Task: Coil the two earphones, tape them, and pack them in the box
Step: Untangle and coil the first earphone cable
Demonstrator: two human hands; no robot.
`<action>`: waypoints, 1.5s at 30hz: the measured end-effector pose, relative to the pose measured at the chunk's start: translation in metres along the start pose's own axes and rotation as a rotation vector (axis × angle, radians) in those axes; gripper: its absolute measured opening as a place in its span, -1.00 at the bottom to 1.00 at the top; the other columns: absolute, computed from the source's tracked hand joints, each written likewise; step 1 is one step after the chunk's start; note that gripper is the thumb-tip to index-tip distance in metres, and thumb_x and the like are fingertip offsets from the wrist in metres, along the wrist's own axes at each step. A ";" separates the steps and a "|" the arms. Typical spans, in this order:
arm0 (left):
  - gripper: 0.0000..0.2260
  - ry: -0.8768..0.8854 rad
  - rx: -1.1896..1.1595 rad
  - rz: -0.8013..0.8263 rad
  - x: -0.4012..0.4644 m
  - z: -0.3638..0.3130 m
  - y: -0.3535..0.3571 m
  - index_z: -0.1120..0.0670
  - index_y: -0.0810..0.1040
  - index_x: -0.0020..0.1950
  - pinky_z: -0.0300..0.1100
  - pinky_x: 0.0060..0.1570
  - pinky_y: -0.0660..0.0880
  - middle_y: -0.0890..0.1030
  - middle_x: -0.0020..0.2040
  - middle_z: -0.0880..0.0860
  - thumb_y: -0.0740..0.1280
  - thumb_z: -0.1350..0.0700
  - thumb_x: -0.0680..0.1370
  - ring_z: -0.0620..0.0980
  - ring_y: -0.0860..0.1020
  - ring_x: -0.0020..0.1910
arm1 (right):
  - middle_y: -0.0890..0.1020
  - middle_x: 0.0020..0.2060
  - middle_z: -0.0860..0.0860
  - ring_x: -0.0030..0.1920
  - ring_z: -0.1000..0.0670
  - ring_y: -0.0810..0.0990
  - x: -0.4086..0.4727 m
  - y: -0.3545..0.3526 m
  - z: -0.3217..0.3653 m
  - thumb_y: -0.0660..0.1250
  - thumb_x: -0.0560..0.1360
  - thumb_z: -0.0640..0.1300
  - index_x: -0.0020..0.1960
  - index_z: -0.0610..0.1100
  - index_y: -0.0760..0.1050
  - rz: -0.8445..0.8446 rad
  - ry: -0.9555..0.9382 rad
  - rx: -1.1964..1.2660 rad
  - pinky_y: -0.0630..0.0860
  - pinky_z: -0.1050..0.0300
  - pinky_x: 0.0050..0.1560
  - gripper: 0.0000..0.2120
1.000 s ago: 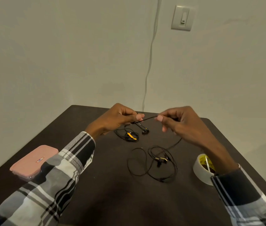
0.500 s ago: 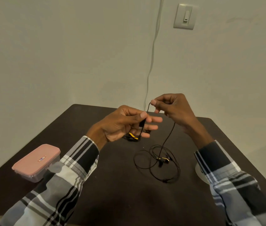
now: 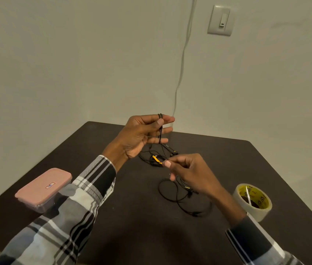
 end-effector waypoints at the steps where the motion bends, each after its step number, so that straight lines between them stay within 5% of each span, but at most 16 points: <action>1: -0.72 -0.006 0.019 -0.008 0.001 0.001 -0.003 0.20 0.59 0.19 0.07 0.03 0.62 0.63 0.23 0.12 0.34 0.14 0.50 0.12 0.61 0.21 | 0.65 -0.36 -0.14 -0.57 0.23 0.44 -0.004 0.000 0.002 0.35 0.59 -0.13 0.05 -0.22 0.68 0.023 -0.009 -0.052 0.31 0.45 -0.45 -0.81; 7: -0.71 -0.020 0.049 -0.087 0.007 0.006 -0.016 0.23 0.60 0.17 0.06 0.07 0.61 0.63 0.24 0.09 0.36 0.16 0.49 0.06 0.57 0.26 | 0.69 -0.36 0.05 -0.35 0.05 0.64 -0.023 -0.023 0.025 0.36 0.58 -0.01 -0.02 0.03 0.66 0.070 -0.057 -0.347 0.56 0.05 -0.23 -0.89; 12: -0.84 -0.007 0.235 -0.064 0.010 0.014 -0.016 0.18 0.64 0.10 0.02 0.17 0.56 0.65 0.20 0.03 0.35 0.23 0.55 -0.10 0.56 0.27 | 0.68 -0.38 0.07 -0.49 0.19 0.44 -0.025 -0.056 0.076 0.36 0.53 0.03 -0.11 0.02 0.66 -0.045 -0.195 -0.407 0.33 0.37 -0.39 -0.85; 19: -0.81 -0.046 0.404 0.109 0.001 0.013 0.005 0.24 0.64 0.14 -0.13 0.02 0.50 0.67 0.18 0.02 0.34 0.24 0.57 -0.07 0.62 0.14 | 0.68 -0.39 0.07 -0.48 0.19 0.46 0.004 -0.091 0.116 0.40 0.56 -0.04 -0.10 -0.04 0.69 -0.211 -0.341 -0.402 0.32 0.39 -0.38 -0.87; 23: -0.81 -0.124 0.303 0.216 -0.009 0.020 0.015 0.27 0.61 0.15 -0.07 0.06 0.56 0.62 0.24 0.12 0.29 0.27 0.58 0.06 0.57 0.27 | 0.69 -0.38 0.05 -0.51 0.13 0.38 0.033 -0.100 0.107 0.38 0.57 -0.05 -0.11 -0.06 0.69 -0.285 -0.331 -0.332 0.35 0.24 -0.39 -0.85; 26: -0.81 -0.158 0.192 0.275 -0.015 0.026 0.020 0.26 0.60 0.15 -0.07 0.05 0.61 0.58 0.29 0.16 0.26 0.29 0.59 0.10 0.54 0.30 | 0.70 -0.37 0.04 -0.44 -0.21 0.44 0.052 -0.103 0.087 0.40 0.56 -0.03 -0.11 -0.09 0.69 -0.318 -0.291 -0.284 0.47 -0.01 -0.31 -0.83; 31: -0.77 -0.147 -0.006 0.332 -0.018 0.019 0.029 0.26 0.62 0.12 0.07 0.17 0.56 0.53 0.34 0.22 0.26 0.24 0.54 0.18 0.51 0.33 | 0.70 -0.36 -0.07 -0.50 0.06 0.37 0.073 -0.089 0.036 0.43 0.54 -0.05 -0.11 -0.14 0.68 -0.280 -0.172 -0.136 0.34 0.16 -0.38 -0.83; 34: -0.77 -0.052 -0.134 0.273 -0.014 0.006 0.025 0.22 0.65 0.09 0.10 0.14 0.57 0.52 0.34 0.25 0.26 0.22 0.53 0.22 0.50 0.33 | 0.68 -0.40 -0.04 -0.43 0.00 0.45 0.072 -0.066 0.006 0.39 0.56 -0.11 -0.10 -0.10 0.69 -0.230 -0.108 -0.115 0.36 0.11 -0.32 -0.87; 39: -0.79 0.056 -0.237 0.074 -0.003 -0.001 0.007 0.14 0.69 0.00 0.05 0.07 0.59 0.56 0.31 0.23 0.27 0.19 0.52 0.17 0.55 0.29 | 0.66 -0.42 -0.06 -0.53 0.22 0.45 0.047 -0.016 -0.016 0.31 0.62 -0.06 0.01 -0.09 0.69 -0.143 -0.078 -0.058 0.32 0.45 -0.40 -0.80; 45: -0.85 0.099 -0.308 -0.139 0.007 -0.001 -0.020 0.11 0.67 -0.04 0.07 0.04 0.61 0.59 0.27 0.19 0.32 0.16 0.50 0.13 0.56 0.27 | 0.63 -0.45 -0.06 -0.58 0.17 0.33 0.009 0.006 -0.027 0.28 0.63 -0.07 0.02 -0.04 0.68 -0.122 -0.061 -0.010 0.28 0.37 -0.46 -0.81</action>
Point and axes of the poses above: each hand's wrist, its own x-axis towards the middle knuckle, its own y-axis out of the palm, z = x × y, the point moved 7 cm from there along x, towards the middle knuckle
